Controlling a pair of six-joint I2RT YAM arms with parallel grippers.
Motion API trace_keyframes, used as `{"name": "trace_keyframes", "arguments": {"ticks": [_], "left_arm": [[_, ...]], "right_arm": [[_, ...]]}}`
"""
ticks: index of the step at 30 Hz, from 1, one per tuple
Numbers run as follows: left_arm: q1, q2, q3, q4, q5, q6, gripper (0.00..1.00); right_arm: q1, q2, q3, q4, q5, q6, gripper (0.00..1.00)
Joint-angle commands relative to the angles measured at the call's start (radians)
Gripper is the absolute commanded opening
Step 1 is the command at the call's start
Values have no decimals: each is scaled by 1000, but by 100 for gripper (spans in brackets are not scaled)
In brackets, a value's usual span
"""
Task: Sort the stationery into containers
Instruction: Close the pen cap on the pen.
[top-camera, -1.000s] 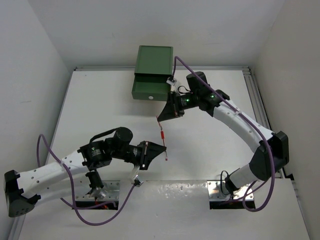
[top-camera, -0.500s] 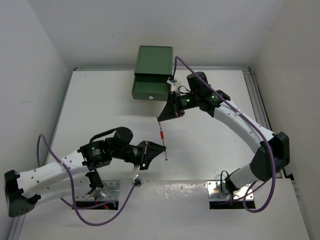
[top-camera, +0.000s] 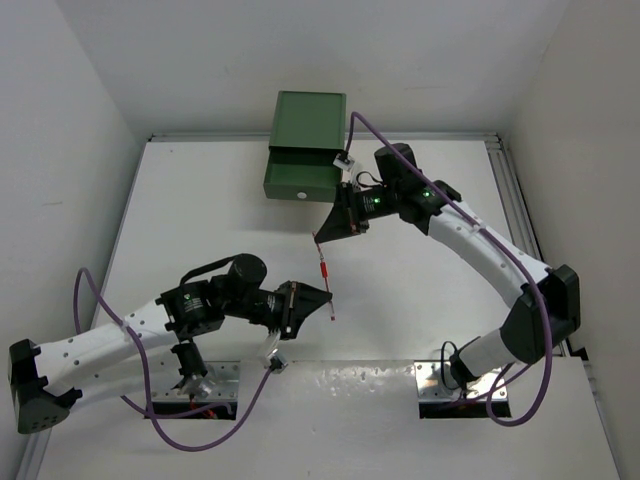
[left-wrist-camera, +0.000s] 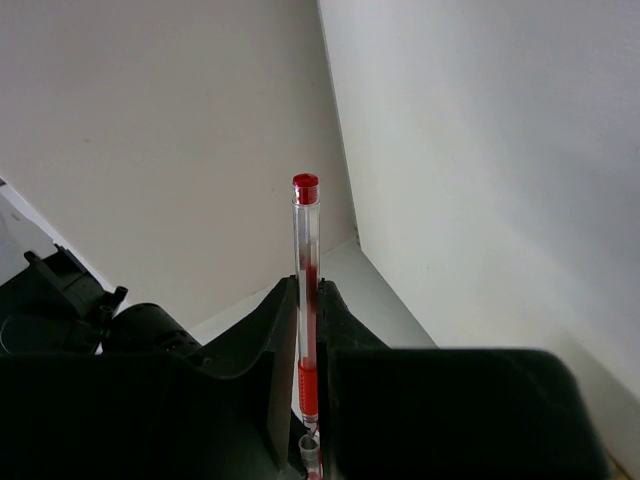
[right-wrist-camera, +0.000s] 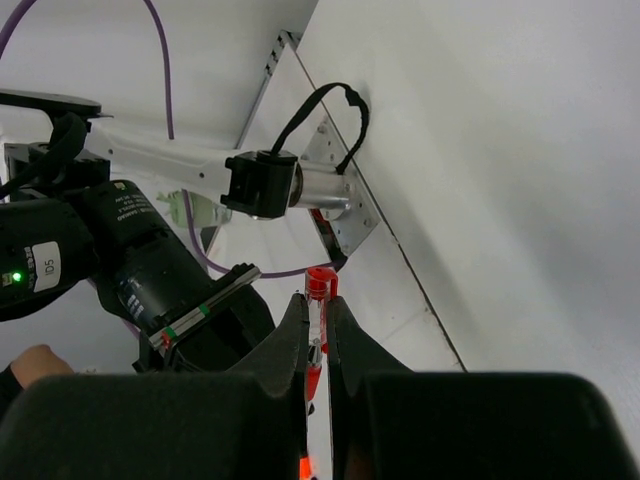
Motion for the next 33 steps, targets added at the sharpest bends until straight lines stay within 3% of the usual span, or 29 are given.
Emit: {"name": "trace_keyframes", "arguments": {"ticks": [1, 16, 26, 33], "left_arm": [[-2, 1, 36, 17, 7, -18, 0], [10, 19, 42, 50, -7, -49, 0], [44, 30, 40, 49, -33, -20, 0], [53, 30, -16, 161, -108, 30, 0]], "right_arm": [[3, -42, -7, 37, -20, 3, 0], [13, -61, -28, 5, -29, -37, 0], [59, -90, -24, -87, -25, -179, 0], [66, -108, -37, -116, -16, -210, 0]]}}
